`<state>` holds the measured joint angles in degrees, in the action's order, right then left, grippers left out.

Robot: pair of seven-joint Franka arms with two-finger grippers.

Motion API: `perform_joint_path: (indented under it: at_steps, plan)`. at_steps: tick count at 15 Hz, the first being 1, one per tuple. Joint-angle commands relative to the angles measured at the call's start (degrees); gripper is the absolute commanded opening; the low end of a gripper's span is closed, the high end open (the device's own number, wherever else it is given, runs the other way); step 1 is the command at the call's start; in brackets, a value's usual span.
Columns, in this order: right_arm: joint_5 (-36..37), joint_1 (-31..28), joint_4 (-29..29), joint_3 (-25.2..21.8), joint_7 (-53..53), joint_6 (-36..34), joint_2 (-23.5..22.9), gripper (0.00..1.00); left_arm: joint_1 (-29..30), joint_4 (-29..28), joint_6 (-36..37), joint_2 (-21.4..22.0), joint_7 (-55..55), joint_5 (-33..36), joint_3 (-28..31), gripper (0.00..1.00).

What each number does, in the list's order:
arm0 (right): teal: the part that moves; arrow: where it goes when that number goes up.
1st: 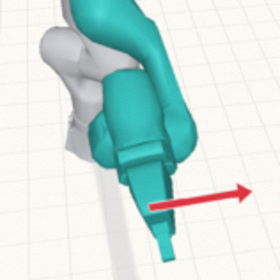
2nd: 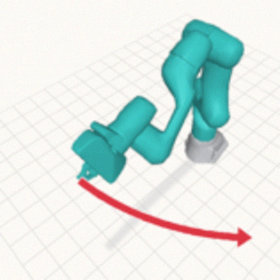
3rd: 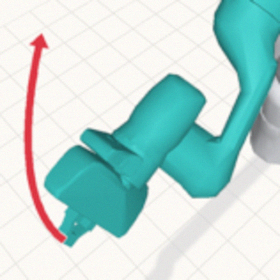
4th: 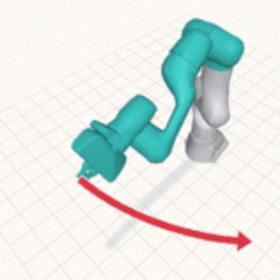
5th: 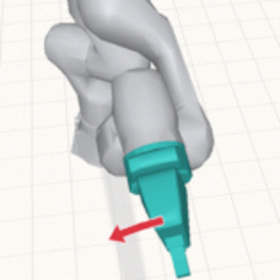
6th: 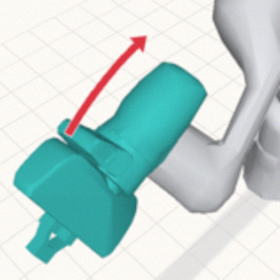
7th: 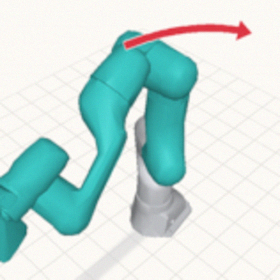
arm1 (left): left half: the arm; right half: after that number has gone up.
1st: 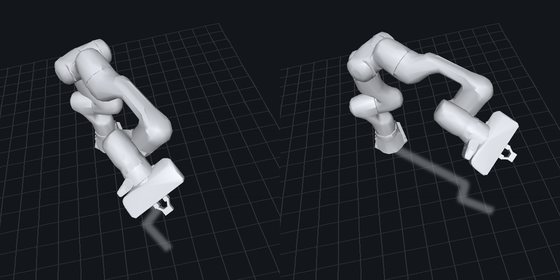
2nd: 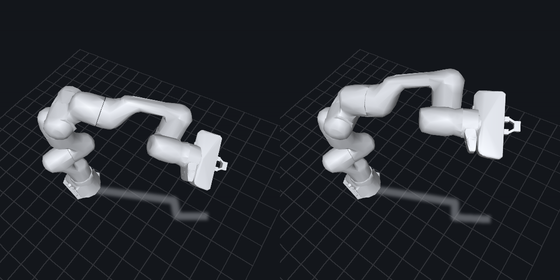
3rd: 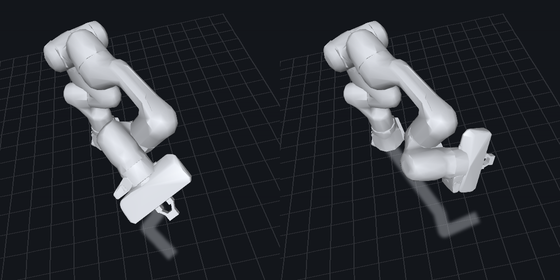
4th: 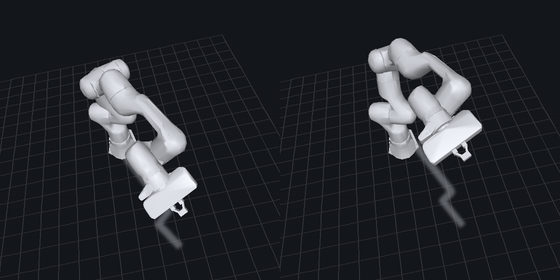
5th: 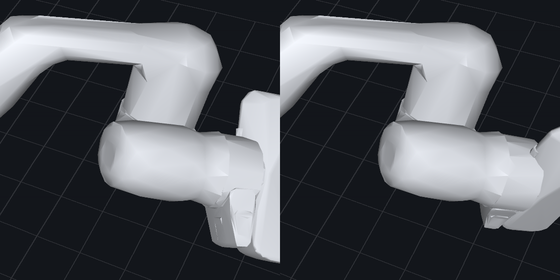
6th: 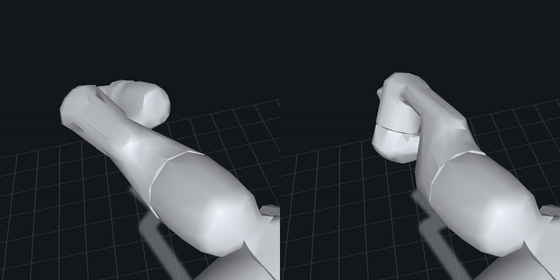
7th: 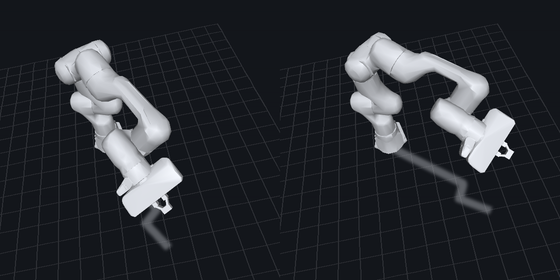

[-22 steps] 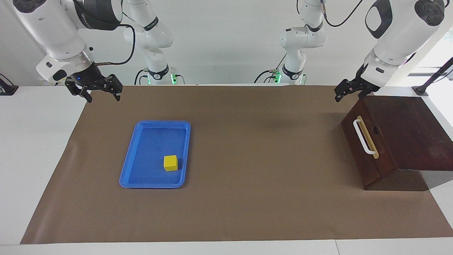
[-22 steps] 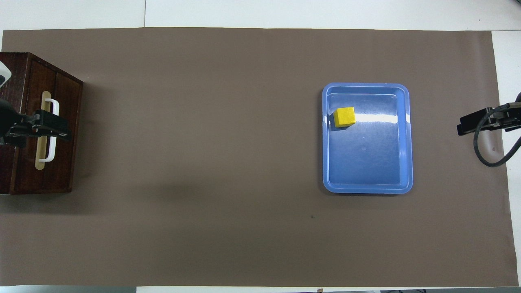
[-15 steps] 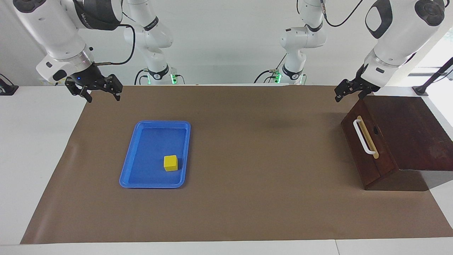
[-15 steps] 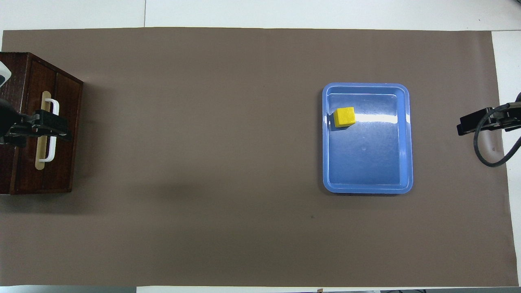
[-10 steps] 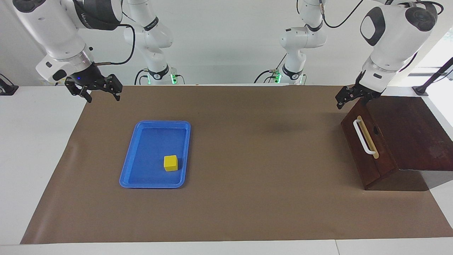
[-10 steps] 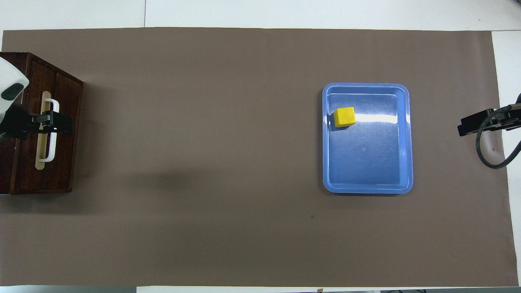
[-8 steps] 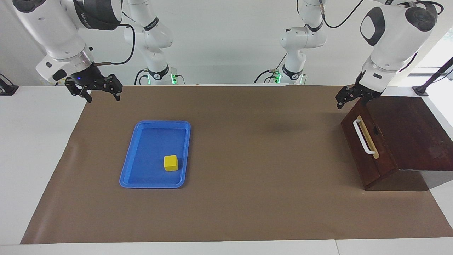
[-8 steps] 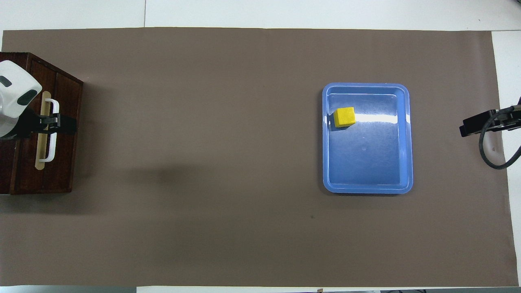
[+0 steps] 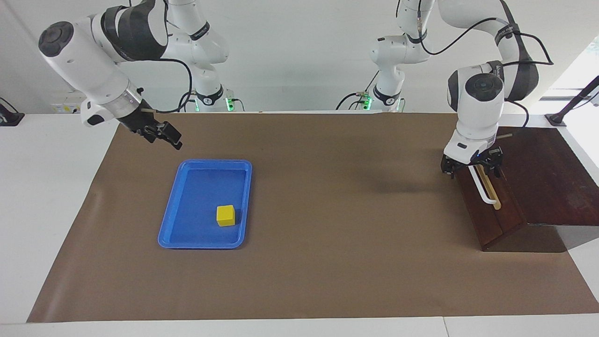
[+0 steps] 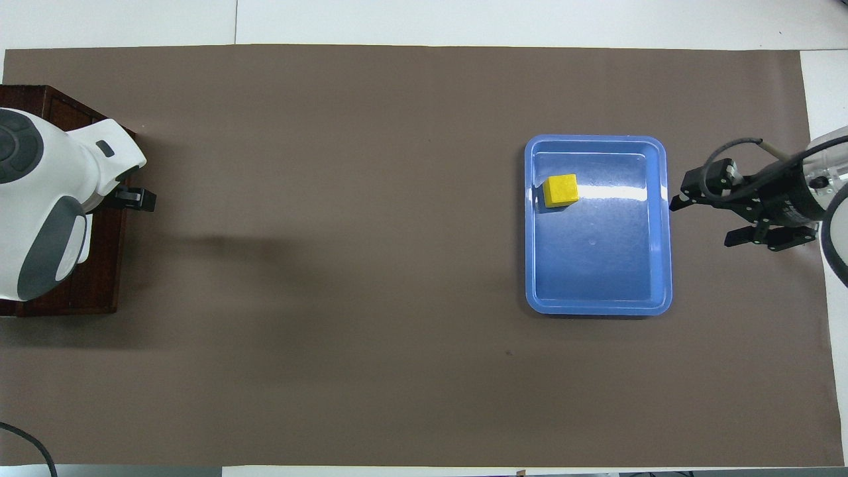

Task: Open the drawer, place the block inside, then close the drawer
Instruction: 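Pull the drawer open with the left gripper while the right gripper reaches the block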

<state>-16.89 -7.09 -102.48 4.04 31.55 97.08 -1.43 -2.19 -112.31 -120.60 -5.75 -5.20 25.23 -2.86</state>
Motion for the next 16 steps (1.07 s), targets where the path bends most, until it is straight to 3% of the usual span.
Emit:
perform_joint_path:
  at_steps: [1, 3, 6, 13, 16]
  plan:
    - [-6.39, 1.88, -0.44, 0.70, 17.87, 6.60, -4.79, 1.00, 0.43, -0.72, -3.76, -1.20, 0.46, 2.71, 0.48, 1.00]
    - [-11.12, 3.13, -0.78, 0.70, 27.82, 11.88, -7.79, 1.00, 0.87, -2.38, -5.43, -1.20, 0.37, 3.16, 0.48, 1.00]
    - [-18.42, 1.65, -1.41, 0.44, 31.72, 12.61, -10.69, 1.00, 1.48, -3.27, -6.67, -1.29, 0.37, 3.25, 0.48, 1.00]
    - [-27.58, 0.58, 2.55, 0.52, 29.72, 12.17, -20.97, 1.00, 1.93, -4.24, -9.39, -3.22, -0.33, 5.10, 0.40, 1.00]
    - [-29.95, 0.50, 3.52, 0.35, 25.42, 12.08, -23.96, 1.00, -1.65, -3.36, -9.40, -3.83, -9.43, 3.09, -0.04, 1.00]
